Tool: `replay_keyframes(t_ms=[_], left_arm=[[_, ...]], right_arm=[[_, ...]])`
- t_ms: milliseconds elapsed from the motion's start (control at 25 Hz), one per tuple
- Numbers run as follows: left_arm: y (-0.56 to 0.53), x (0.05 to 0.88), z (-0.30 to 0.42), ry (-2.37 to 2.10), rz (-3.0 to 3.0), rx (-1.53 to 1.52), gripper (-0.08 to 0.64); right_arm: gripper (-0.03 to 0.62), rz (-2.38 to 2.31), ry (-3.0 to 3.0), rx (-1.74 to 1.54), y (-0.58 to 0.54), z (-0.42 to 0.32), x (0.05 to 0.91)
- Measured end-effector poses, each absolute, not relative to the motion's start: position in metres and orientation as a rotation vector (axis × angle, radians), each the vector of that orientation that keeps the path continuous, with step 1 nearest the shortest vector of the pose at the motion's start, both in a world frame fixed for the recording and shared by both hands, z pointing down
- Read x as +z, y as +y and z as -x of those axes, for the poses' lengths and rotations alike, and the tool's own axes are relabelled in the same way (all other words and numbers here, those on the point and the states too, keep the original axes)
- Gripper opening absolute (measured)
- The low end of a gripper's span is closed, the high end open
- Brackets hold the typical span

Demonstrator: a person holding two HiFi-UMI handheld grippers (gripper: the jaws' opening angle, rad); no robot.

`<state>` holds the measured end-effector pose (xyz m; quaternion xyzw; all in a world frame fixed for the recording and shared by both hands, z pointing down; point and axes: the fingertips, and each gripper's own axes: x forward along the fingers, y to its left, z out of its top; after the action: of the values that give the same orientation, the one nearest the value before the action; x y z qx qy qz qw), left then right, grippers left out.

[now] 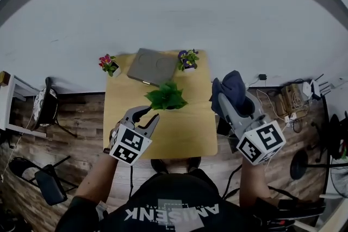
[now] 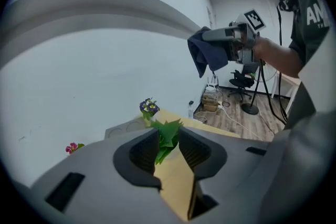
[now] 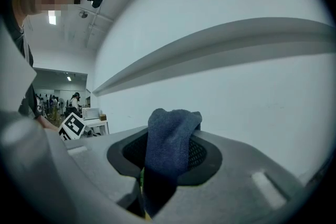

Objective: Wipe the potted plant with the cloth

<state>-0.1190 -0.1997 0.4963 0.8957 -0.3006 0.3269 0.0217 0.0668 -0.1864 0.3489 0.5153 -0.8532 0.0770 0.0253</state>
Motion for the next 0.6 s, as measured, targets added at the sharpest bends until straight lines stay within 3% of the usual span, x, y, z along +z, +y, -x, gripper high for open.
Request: replay_keyframes(t_ms=[320,600], left_arm=[[-0.197,0.584,0.081,-0.738,-2.840,1.534,0.121],[-0.204,0.628,0.067,-0.674,-2.782,1.666,0.121]], right_arm=[[0.124,-1.627,-2.592,0.300,-0.186,-0.097,0.371],[0.124,-1.652,-2.546,0.353,-0.182,-0.114,0.390]])
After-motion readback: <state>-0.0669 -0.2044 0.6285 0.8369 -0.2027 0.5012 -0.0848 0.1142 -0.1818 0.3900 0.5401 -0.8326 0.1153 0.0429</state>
